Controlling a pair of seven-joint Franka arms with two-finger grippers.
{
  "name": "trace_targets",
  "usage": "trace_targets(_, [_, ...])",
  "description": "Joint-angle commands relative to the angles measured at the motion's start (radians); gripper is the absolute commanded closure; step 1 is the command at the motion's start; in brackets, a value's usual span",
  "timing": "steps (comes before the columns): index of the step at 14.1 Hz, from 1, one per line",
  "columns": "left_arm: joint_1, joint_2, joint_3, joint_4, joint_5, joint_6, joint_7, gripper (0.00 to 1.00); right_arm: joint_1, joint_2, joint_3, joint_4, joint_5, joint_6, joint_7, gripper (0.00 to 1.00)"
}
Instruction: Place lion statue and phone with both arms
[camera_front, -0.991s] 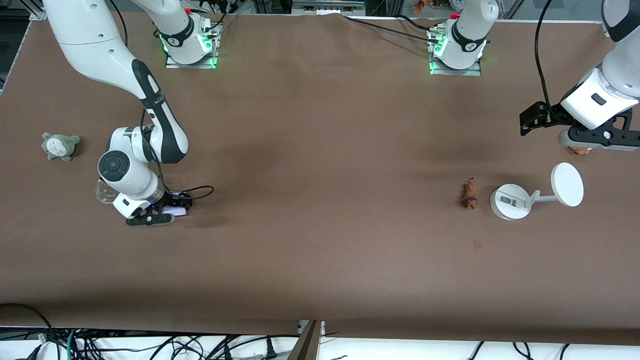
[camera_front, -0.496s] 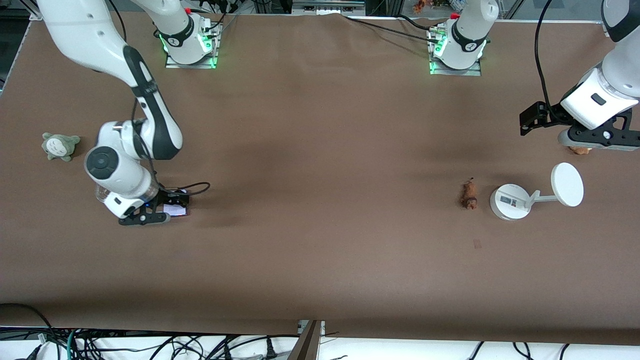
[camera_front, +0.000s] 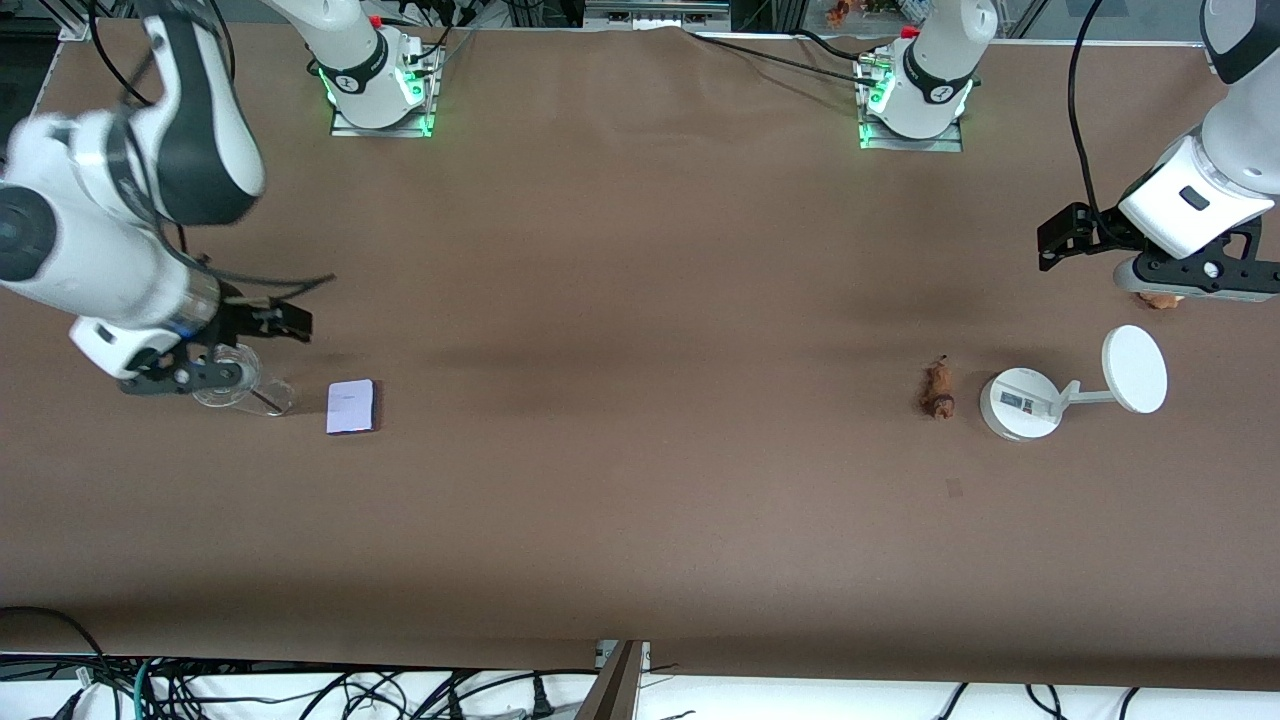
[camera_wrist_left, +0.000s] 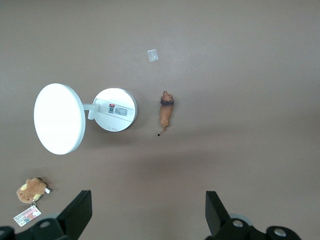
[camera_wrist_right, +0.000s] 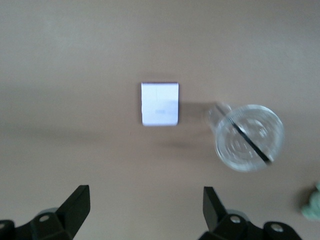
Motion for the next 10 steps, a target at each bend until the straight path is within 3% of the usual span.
trace_targets(1, [-0.01, -0.005, 0.003, 0.001, 0.008, -0.008, -0.011, 0.0, -0.01, 0.027, 0.004, 0.193, 0.016, -0.217, -0.002, 0.0])
trace_targets(5, [-0.007, -0.005, -0.002, 0.001, 0.008, -0.022, -0.006, 0.0, -0.01, 0.025, -0.023, 0.323, 0.005, -0.403, -0.02, 0.0])
trace_targets(10, [-0.007, -0.005, -0.003, 0.003, 0.008, -0.022, -0.009, 0.0, -0.01, -0.038, -0.03, 0.262, 0.004, -0.432, -0.014, 0.0])
